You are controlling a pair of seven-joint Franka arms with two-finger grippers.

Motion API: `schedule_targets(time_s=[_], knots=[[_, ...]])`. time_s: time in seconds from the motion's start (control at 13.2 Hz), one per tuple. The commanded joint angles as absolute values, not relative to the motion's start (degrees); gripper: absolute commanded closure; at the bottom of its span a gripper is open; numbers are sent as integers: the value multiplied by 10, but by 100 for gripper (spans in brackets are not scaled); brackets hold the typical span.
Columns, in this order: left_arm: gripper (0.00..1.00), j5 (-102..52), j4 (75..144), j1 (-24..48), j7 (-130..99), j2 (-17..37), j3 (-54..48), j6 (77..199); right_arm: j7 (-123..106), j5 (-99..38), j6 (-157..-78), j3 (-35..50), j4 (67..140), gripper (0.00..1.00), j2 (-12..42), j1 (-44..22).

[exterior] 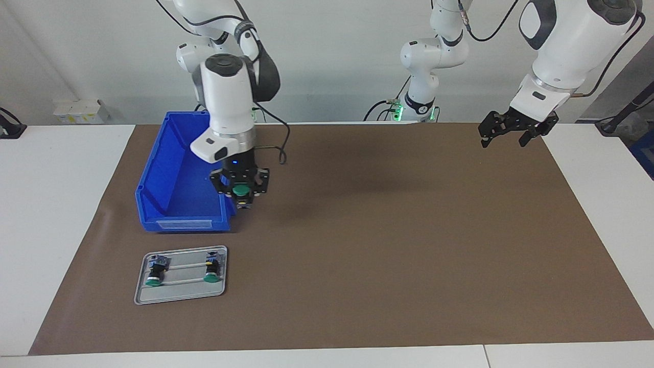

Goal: Place and press button with both arms
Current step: 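Carry the button with the right gripper over the blue bin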

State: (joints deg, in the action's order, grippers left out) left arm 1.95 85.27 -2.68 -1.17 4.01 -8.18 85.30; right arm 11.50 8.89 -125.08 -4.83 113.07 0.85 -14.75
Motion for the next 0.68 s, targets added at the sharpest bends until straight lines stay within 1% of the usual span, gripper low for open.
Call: schedule_targets(time_s=[0.0,0.15,0.3,0.45,0.61], knots=[[0,12,871,-35,-8,23,-84,851,46,70,-1306,-37,1267,100,-71,-72],[0,13,871,-35,-8,24,-84,851,-17,29,-1366,-37,1350,100,-104,-30],[0,13,872,-35,-8,23,-84,851,-32,-2,-1403,-38,1408,100,-115,-16],[0,13,871,-35,-8,24,-84,851,-36,-4,-1459,-39,1454,100,-111,-5],[0,13,871,-35,-8,23,-84,851,-38,-4,-1539,-39,1496,100,-88,-4]])
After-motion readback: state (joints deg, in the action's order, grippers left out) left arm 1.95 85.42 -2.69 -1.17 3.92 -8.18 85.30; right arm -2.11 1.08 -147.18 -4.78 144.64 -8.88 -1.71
